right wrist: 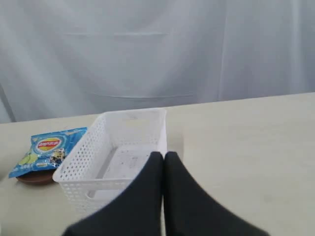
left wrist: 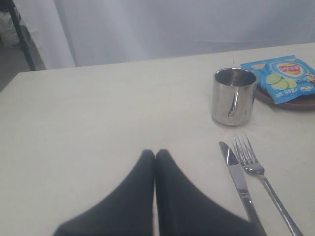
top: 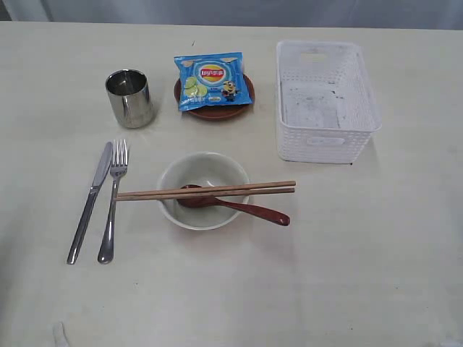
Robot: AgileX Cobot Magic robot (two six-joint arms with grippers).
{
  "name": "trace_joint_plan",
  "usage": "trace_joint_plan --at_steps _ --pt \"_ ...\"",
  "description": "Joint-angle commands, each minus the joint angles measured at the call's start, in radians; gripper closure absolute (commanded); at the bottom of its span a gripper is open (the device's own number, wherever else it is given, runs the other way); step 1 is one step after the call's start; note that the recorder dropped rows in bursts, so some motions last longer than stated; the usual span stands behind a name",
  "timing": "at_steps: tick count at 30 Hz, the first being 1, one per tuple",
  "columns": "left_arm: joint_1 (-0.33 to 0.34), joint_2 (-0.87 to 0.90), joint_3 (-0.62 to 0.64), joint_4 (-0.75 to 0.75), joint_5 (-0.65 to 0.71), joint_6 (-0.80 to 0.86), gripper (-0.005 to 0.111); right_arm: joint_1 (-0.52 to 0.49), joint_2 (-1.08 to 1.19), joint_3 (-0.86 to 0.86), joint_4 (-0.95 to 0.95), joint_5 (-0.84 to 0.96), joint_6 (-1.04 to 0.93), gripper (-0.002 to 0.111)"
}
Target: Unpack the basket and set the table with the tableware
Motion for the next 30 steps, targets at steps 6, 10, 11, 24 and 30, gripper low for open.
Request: trace_joint_plan --at_steps 6,10,11,24,30 --pt "-0.005 -0.002 0.002 -0.004 -0.001 -0.002 0.107 -0.001 -0.006 0.086 -0.065 -0.013 0.001 0.109" --pt "-0.005 -0.002 0.002 -0.004 -0.001 -0.002 0.107 -0.001 -0.006 0.086 -0.065 0.028 -0.075 0.109" --pt "-0.005 -0.002 0.002 -0.004 -0.001 -0.002 0.107 -0.001 -0.006 0.086 -0.065 0.059 -0.097 0.109" --pt "-0.005 -0.002 0.002 -0.001 -0.001 -0.002 0.107 -0.001 -0.006 0.086 -0.068 0.068 -0.104 0.109" --pt "-0.005 -0.002 0.002 -0.001 -0.001 -0.002 0.107 -0.001 -0.006 0.086 -0.068 0.068 -0.104 0.109"
